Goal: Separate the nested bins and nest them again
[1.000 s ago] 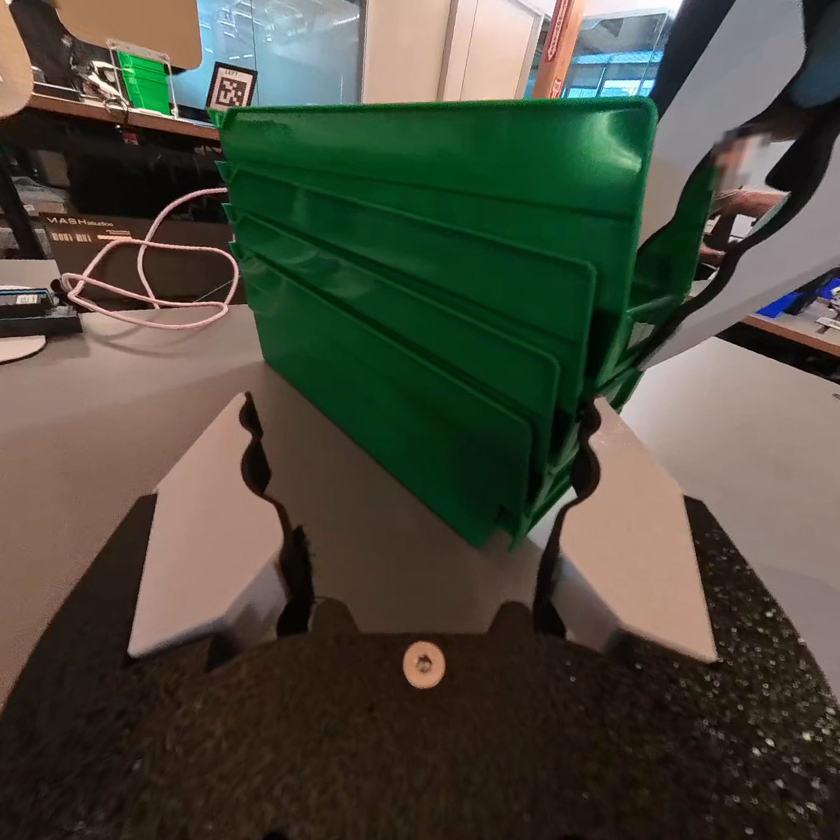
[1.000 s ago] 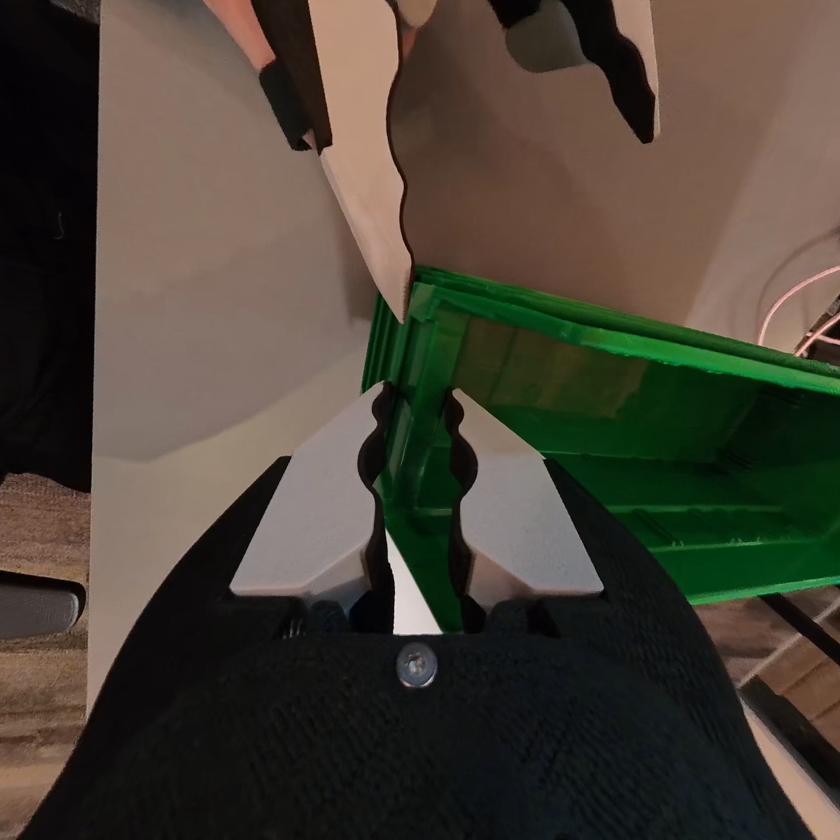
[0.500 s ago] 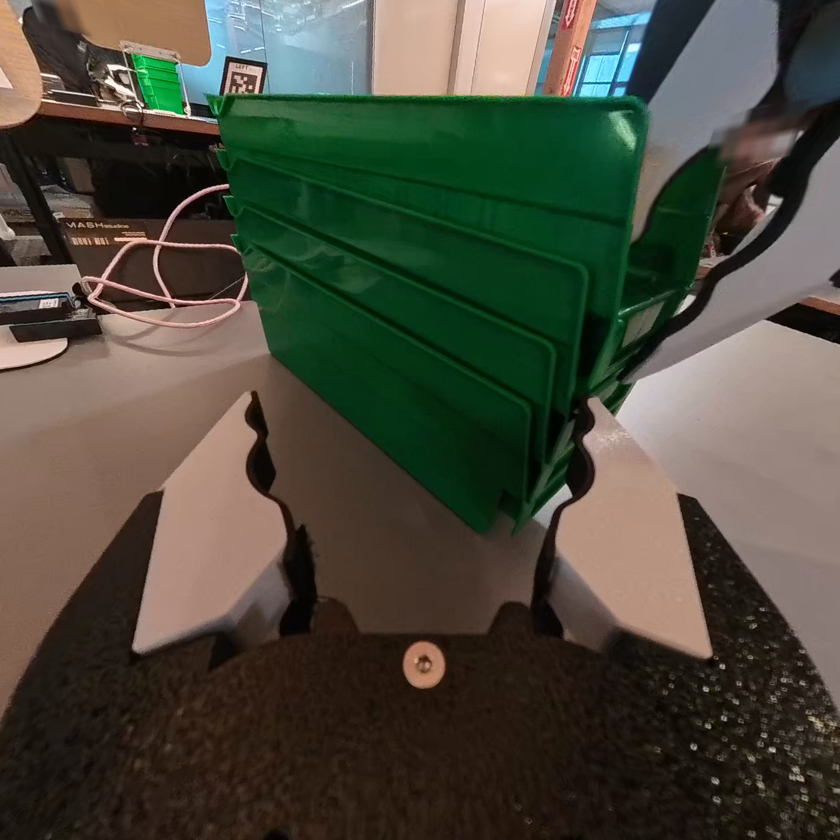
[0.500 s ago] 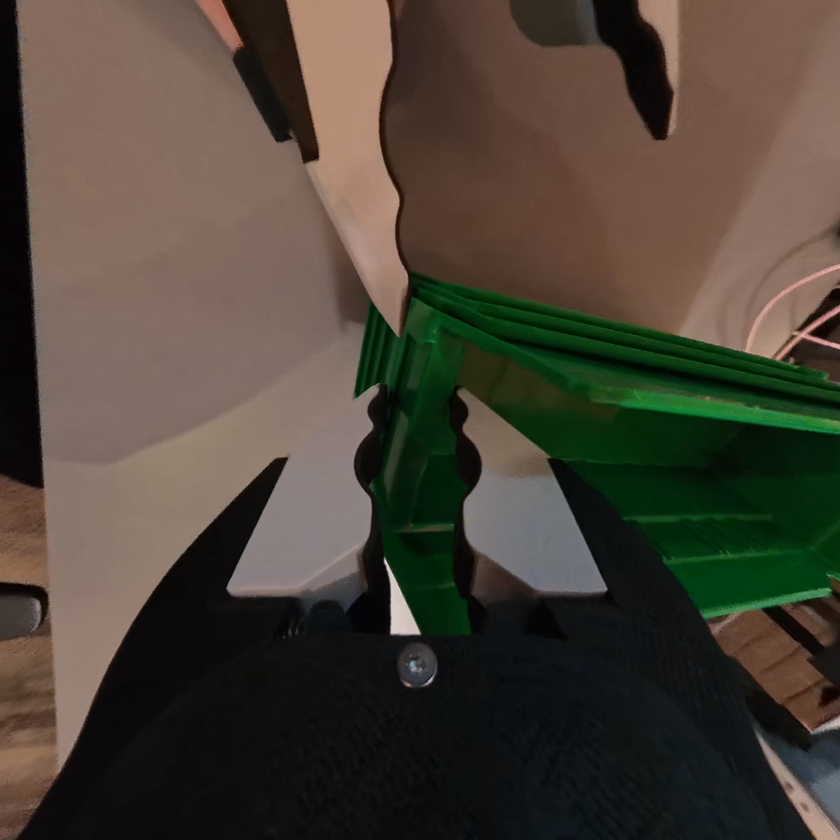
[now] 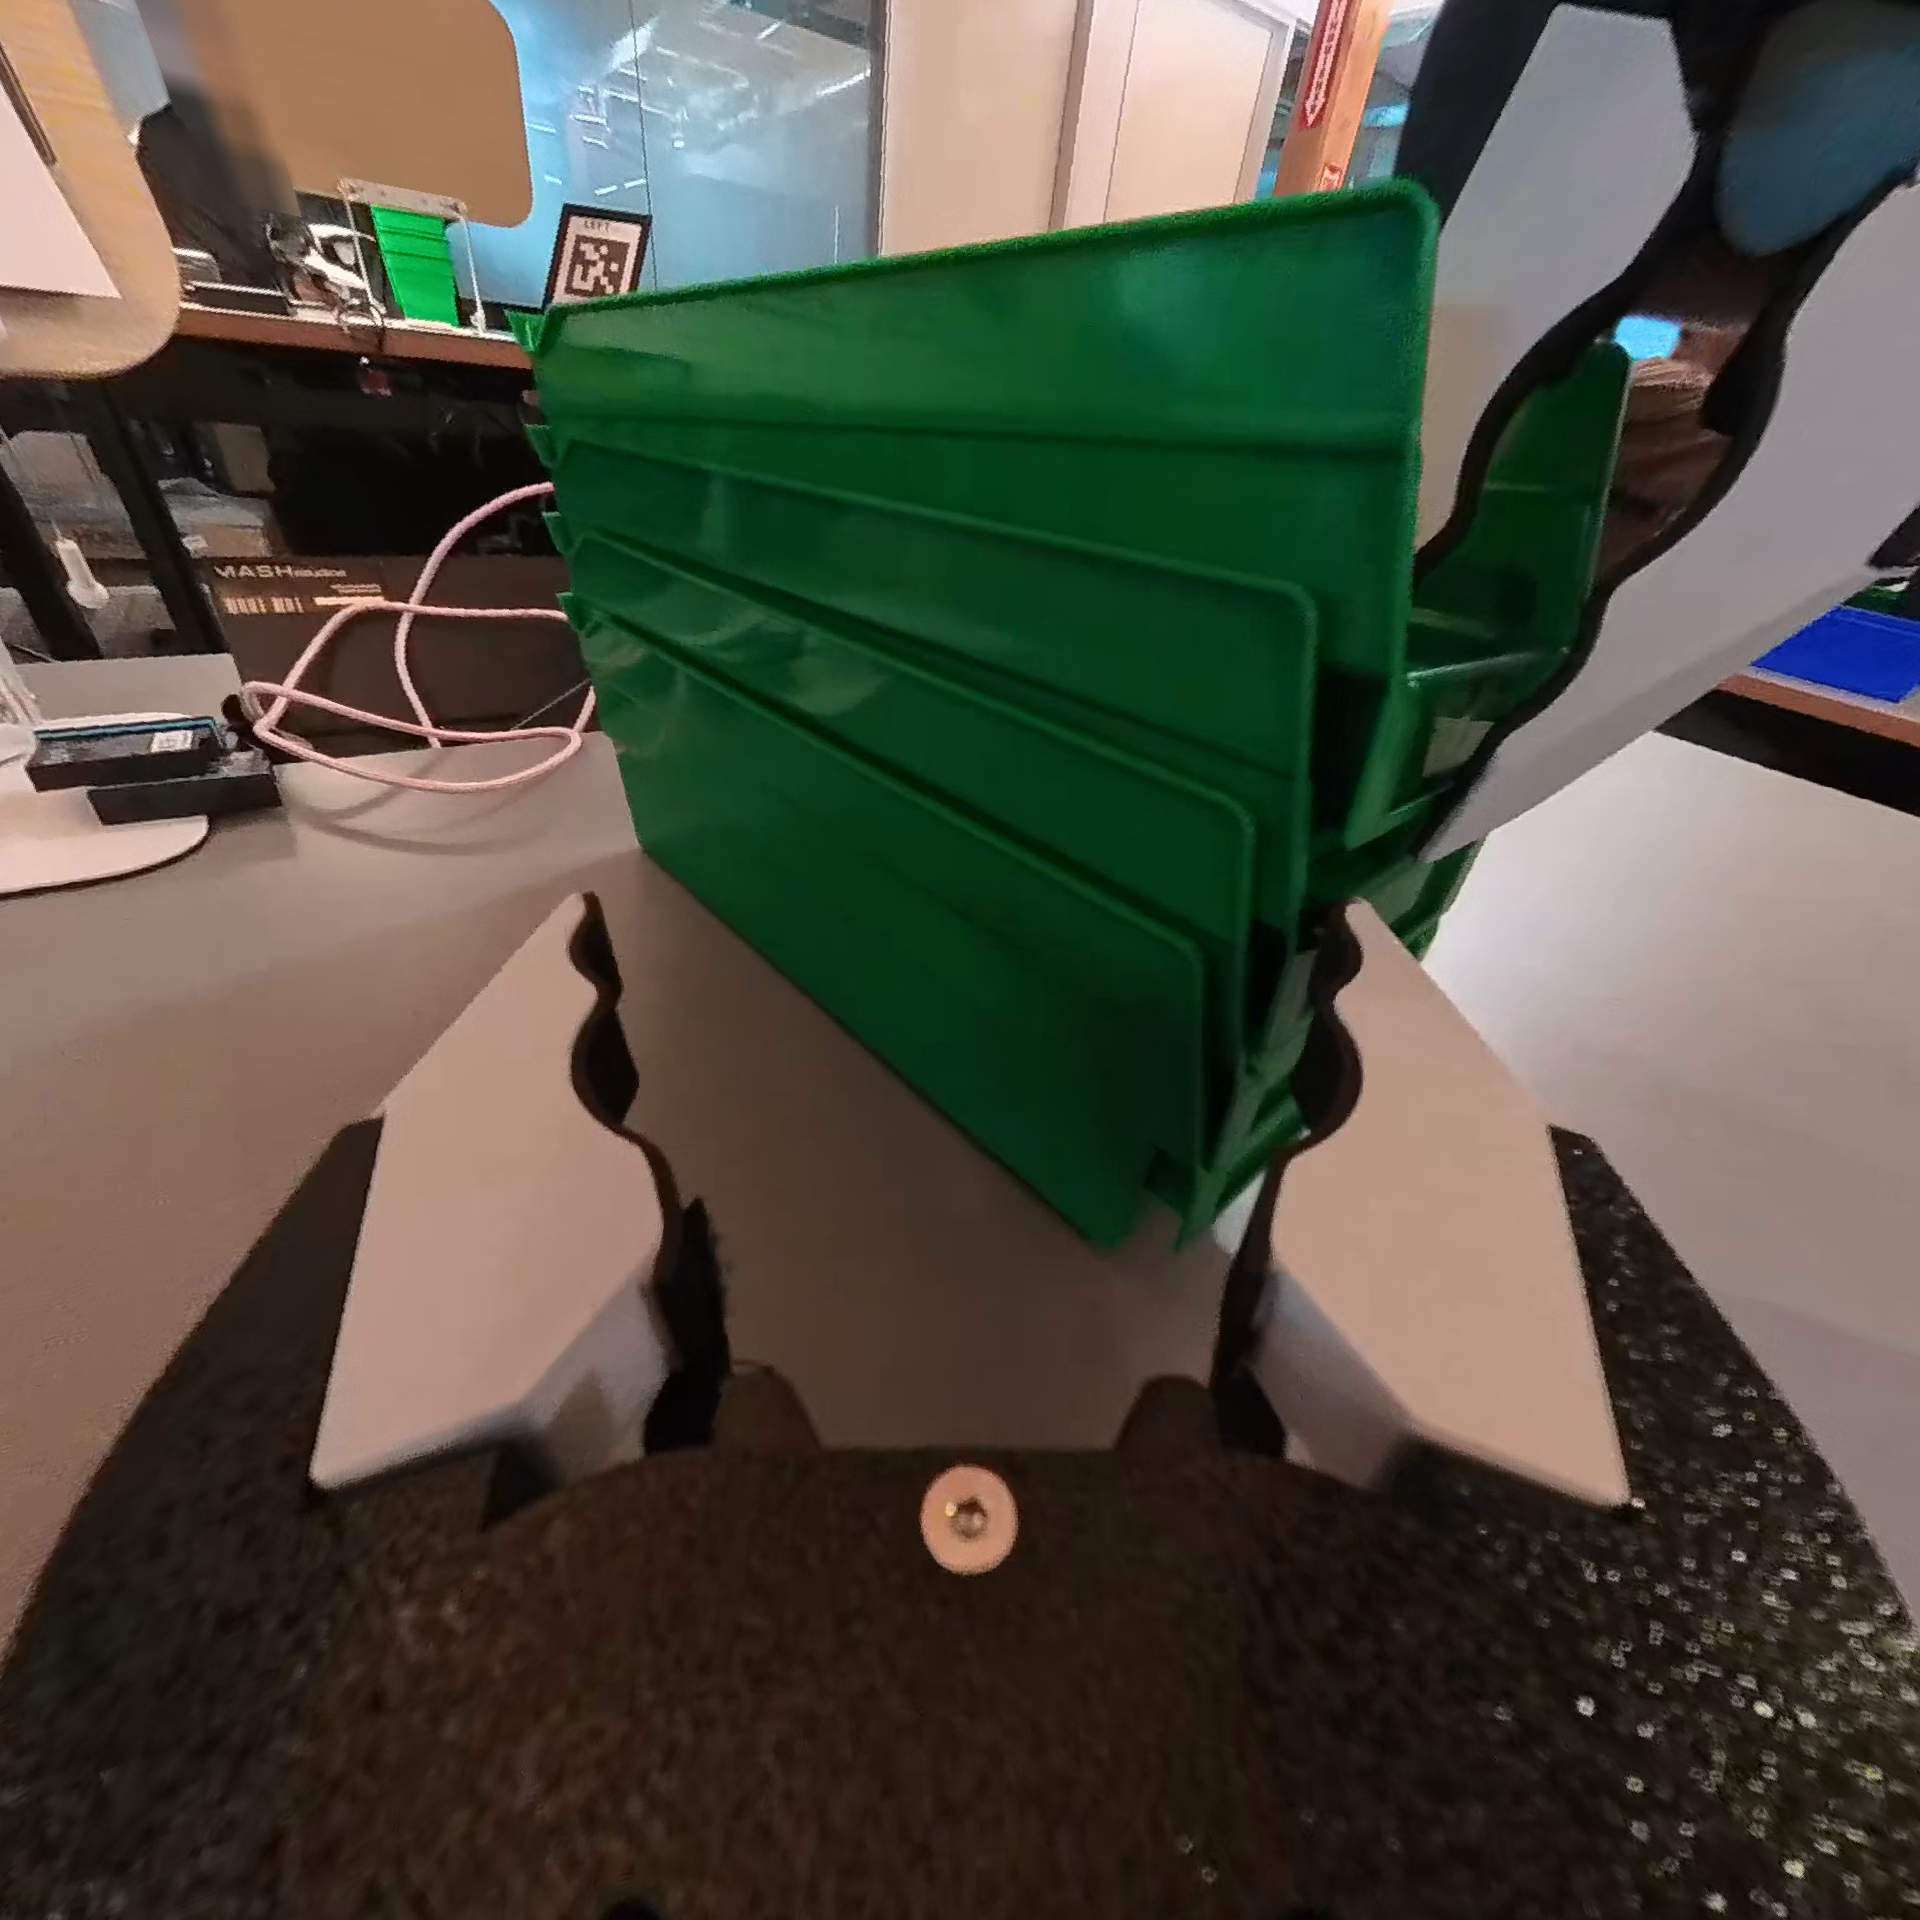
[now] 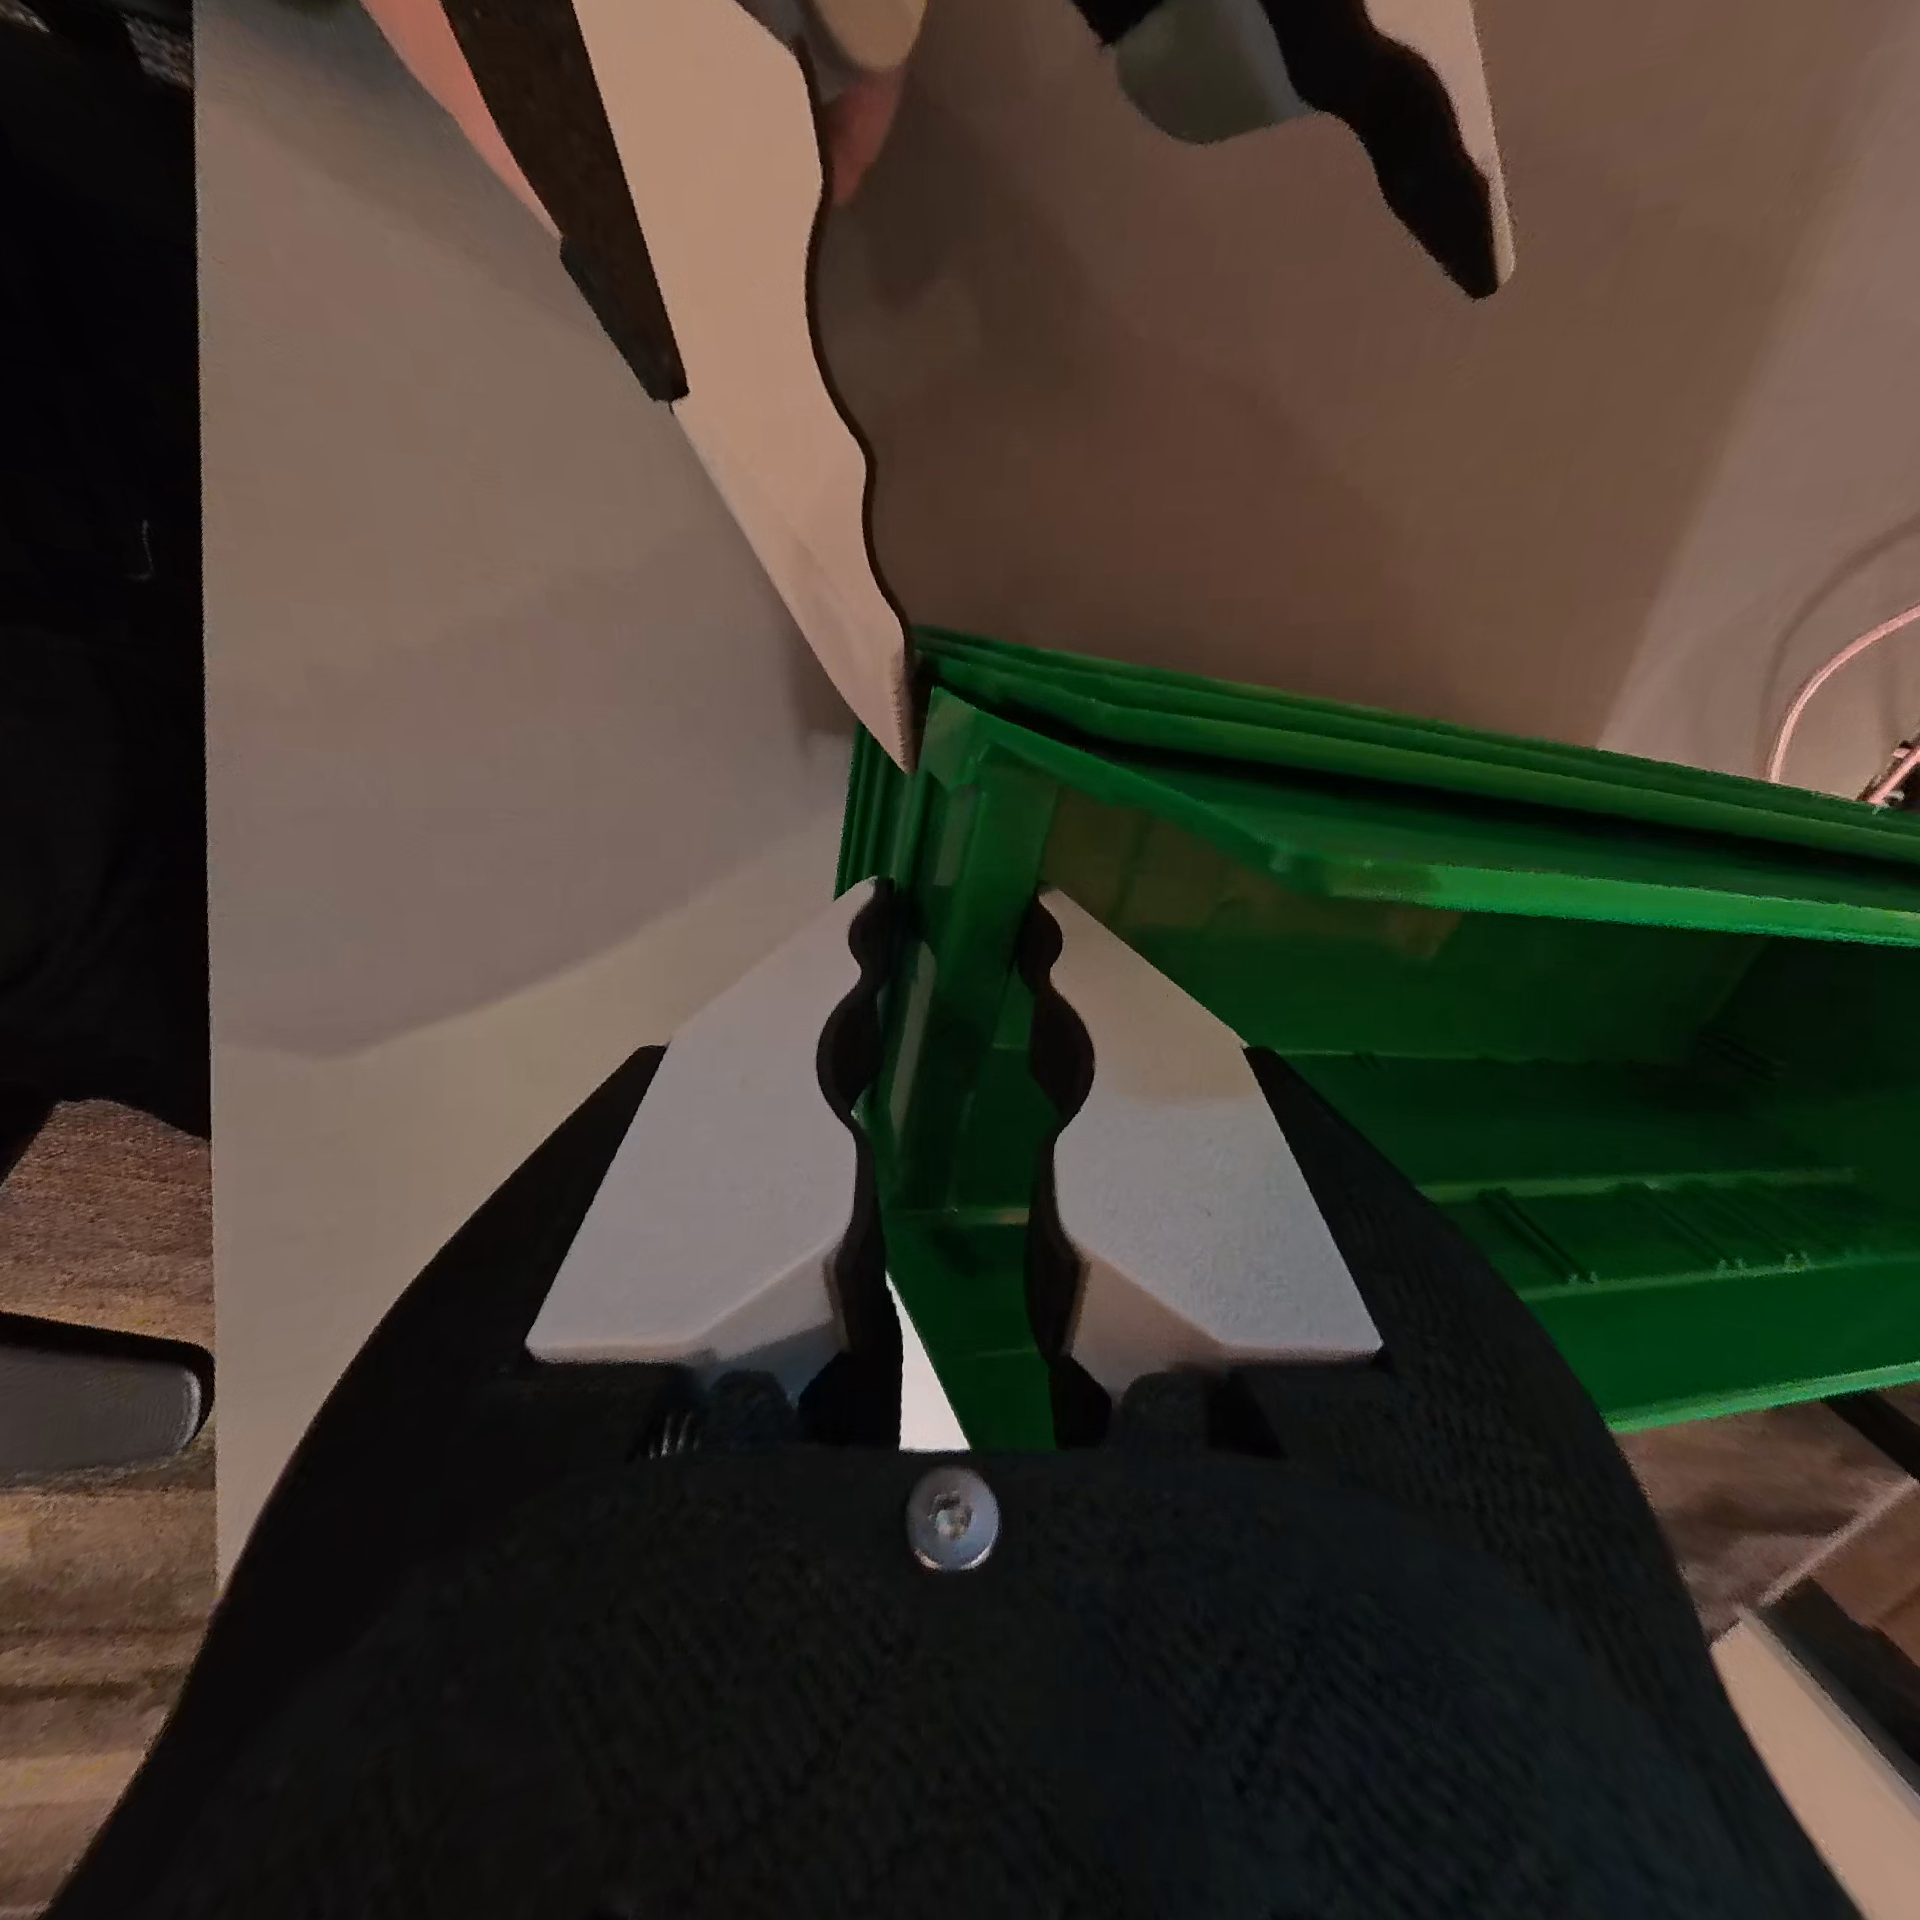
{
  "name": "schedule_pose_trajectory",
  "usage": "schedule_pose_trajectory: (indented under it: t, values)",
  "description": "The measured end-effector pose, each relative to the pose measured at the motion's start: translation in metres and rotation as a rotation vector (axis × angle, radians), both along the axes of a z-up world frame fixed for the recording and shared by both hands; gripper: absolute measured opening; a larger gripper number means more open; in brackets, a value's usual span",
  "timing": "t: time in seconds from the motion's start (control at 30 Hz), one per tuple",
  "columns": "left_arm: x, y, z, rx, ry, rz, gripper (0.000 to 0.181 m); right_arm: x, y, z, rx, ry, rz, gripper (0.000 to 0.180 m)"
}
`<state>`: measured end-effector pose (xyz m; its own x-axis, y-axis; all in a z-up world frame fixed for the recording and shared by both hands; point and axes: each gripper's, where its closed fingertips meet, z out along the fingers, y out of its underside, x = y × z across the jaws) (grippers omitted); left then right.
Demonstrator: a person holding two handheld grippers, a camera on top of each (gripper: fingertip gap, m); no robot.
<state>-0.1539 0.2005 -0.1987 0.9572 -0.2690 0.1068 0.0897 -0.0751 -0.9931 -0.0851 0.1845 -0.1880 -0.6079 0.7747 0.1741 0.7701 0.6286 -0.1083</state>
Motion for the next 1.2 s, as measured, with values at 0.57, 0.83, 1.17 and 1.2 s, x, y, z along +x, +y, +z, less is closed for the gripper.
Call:
schedule_pose_trajectory:
  t: [0.57, 0.83, 1.17, 1.2]
  values:
    - [-0.005, 0.003, -0.005, -0.018, 0.033, 0.036, 0.134, -0.003, 0.003, 0.009, -0.112, 0.033, -0.022, 0.020]
    - [-0.011, -0.004, 0.011, 0.070, 0.030, 0.060, 0.136, -0.008, -0.001, 0.015, -0.134, 0.105, -0.039, 0.021]
    - [-0.004, -0.014, 0.035, 0.189, 0.468, 0.255, 0.136, -0.014, -0.016, 0.001, -0.048, 0.029, 0.022, 0.022]
    - [-0.004, -0.013, 0.033, 0.176, 0.445, 0.240, 0.135, -0.014, -0.015, 0.001, -0.045, 0.027, 0.023, 0.022]
